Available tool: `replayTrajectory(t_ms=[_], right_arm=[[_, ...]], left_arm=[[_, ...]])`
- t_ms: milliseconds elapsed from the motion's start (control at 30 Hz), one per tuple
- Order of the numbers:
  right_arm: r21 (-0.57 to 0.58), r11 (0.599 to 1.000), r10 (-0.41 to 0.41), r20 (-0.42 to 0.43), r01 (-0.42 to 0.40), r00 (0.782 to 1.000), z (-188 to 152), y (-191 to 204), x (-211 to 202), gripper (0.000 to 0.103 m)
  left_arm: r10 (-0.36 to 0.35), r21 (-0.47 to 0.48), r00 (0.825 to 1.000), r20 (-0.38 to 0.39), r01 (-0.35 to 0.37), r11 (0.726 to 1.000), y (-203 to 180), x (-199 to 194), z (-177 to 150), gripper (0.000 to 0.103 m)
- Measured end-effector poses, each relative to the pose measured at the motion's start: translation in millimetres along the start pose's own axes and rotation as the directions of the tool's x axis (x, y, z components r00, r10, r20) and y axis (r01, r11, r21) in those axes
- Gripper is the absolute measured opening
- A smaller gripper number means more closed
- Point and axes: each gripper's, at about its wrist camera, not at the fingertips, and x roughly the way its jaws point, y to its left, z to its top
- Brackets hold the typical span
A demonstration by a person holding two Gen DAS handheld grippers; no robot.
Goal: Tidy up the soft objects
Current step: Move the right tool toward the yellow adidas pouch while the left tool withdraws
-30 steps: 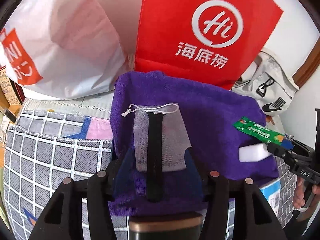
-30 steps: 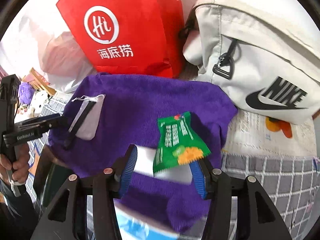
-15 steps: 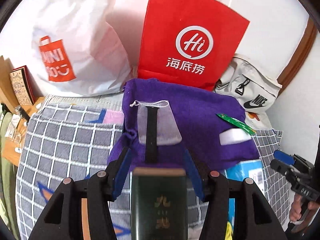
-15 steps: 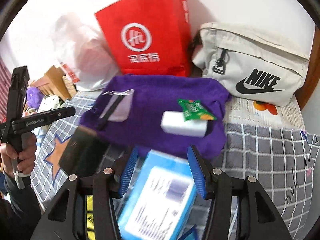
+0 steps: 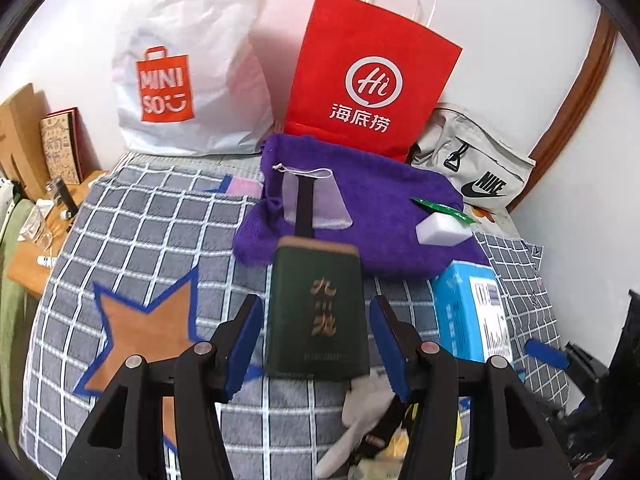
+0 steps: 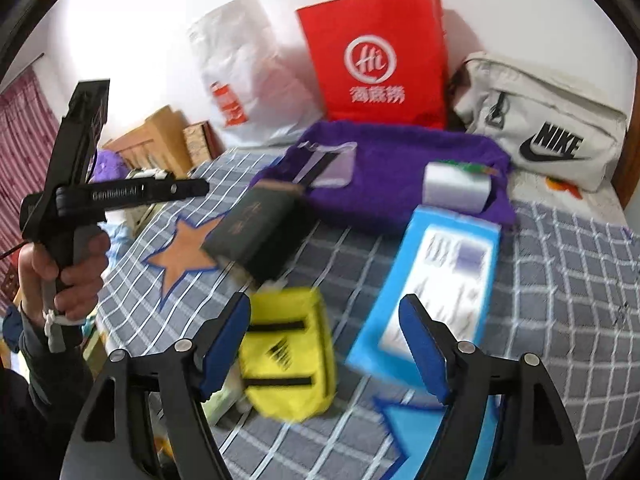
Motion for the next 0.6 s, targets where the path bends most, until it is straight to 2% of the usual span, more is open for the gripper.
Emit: replayTrajectory(t_ms=[67, 200, 267, 367, 600], right_arm=[[-0.01, 1.0, 0.007, -0.022, -0.007, 1.0, -12, 9, 4, 0.082], [-0.017, 1.0, 0.011, -0.045, -0.012, 0.999, -32, 21, 14, 0.083], [-0.028, 1.0, -0.012, -0.068, 0.01, 0.998, -41, 28, 23, 0.084], [-0.04, 0.997, -0.071, -0.088, 0.067, 0.994, -49, 33, 34, 0.084], [-0.03, 0.997, -0.07, -0.127, 0.067, 0.989, -54, 36, 55, 0.084]], left_arm=[[-0.006, -0.014, 1.0, 0.013, 0.007, 1.0, 5, -6, -13, 0.06], [-0.011, -0.029, 1.0, 0.011, 0.011, 1.0, 13, -8, -34, 0.06], [0.001, -0.022, 1.0, 0.006, -0.001, 1.0, 16, -7, -44, 0.06], [0.002, -0.023, 1.0, -0.001, -0.002, 1.0, 22, -6, -58, 0.06], [-0.015, -0.026, 1.0, -0.025, 0.014, 1.0, 31, 0, -76, 0.06]])
